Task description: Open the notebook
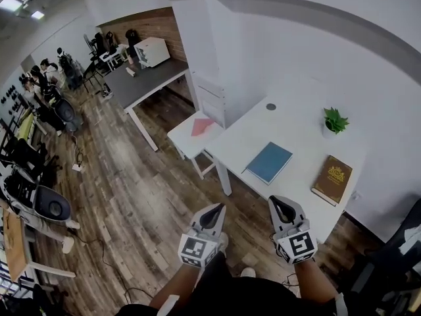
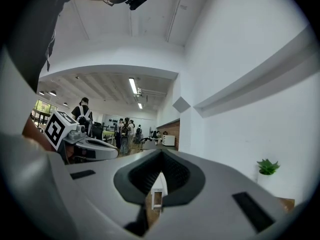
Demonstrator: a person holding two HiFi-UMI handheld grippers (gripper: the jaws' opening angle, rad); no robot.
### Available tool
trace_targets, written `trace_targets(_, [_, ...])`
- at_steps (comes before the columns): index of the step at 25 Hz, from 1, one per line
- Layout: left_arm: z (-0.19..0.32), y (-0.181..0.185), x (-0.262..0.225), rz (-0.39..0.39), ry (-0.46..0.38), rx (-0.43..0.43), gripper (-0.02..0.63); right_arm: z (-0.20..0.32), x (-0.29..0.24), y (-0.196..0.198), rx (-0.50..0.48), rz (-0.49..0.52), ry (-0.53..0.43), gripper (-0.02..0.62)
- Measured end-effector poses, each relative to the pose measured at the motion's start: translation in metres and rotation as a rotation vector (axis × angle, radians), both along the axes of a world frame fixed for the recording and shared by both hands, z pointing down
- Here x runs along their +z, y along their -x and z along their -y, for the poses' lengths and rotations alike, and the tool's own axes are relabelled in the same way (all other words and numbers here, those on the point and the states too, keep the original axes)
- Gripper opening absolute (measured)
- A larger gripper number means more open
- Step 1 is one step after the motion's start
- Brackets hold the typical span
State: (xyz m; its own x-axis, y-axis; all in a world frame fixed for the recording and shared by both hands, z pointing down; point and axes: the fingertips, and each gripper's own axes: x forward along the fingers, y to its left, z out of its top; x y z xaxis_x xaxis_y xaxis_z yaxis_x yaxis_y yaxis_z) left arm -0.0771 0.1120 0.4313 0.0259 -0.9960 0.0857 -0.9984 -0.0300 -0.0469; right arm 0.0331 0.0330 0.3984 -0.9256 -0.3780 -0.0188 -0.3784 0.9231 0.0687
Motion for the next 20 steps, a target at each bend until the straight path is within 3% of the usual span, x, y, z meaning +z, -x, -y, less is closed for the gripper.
trace_targets(9, [0.083,0.054,-0.008,0.024,0.005,0.11,0.005,0.072,-0.018,0.047,0.119,0.041,-0.048,0.002])
trace_targets(20, [0.171,0.113,0.017,0.033,0.072,0.282,0.005,0.146,-0.006,0.102,0.289,0.01,-0.01,0.002])
